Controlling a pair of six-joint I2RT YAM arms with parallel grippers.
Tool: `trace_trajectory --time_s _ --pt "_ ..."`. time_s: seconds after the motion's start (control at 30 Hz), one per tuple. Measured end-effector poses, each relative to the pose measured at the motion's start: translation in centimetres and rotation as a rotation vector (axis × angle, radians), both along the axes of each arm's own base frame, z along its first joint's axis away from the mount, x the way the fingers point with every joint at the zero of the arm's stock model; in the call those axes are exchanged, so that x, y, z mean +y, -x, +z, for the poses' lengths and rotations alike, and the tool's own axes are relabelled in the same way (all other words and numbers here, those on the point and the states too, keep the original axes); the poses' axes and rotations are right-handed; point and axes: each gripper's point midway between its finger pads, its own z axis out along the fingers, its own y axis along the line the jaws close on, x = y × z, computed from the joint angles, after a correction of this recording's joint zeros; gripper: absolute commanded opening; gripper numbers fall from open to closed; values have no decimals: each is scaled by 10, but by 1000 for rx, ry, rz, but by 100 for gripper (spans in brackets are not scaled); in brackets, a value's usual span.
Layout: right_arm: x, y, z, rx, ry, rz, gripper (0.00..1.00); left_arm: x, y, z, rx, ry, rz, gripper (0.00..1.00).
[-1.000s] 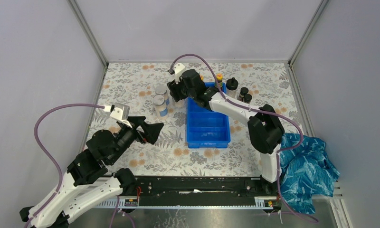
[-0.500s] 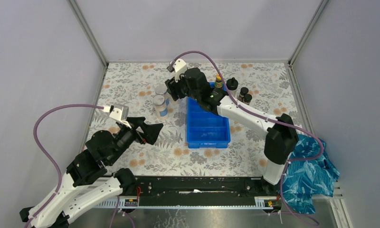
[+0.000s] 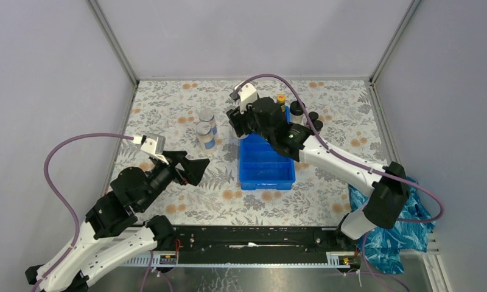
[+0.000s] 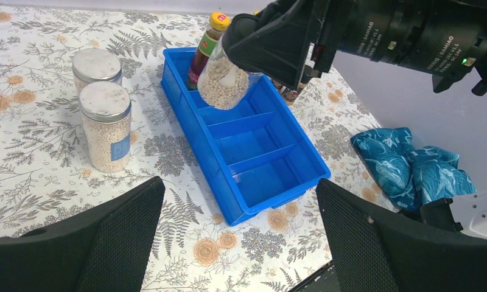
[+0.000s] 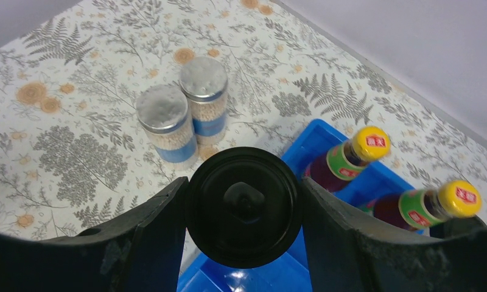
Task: Organize the condiment bottles
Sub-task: Place the bottle in the storage box.
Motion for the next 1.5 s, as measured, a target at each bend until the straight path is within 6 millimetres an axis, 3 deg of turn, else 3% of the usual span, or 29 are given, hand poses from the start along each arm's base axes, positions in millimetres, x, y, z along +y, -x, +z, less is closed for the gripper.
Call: trace_trajectory --time_s 0.3,0.73,1.13,1.5 --pt "-29 9 -15 3 34 -64 0 -2 1 -1 7 4 -11 99" --pt "-40 8 -44 16 74 -108 0 -5 2 -5 15 -3 -25 99" --pt "-68 -25 -64 74 12 -182 0 -8 0 -12 32 -22 -26 99" --pt "-60 -34 -92 134 16 -144 0 -14 -4 -23 59 -54 -29 99"
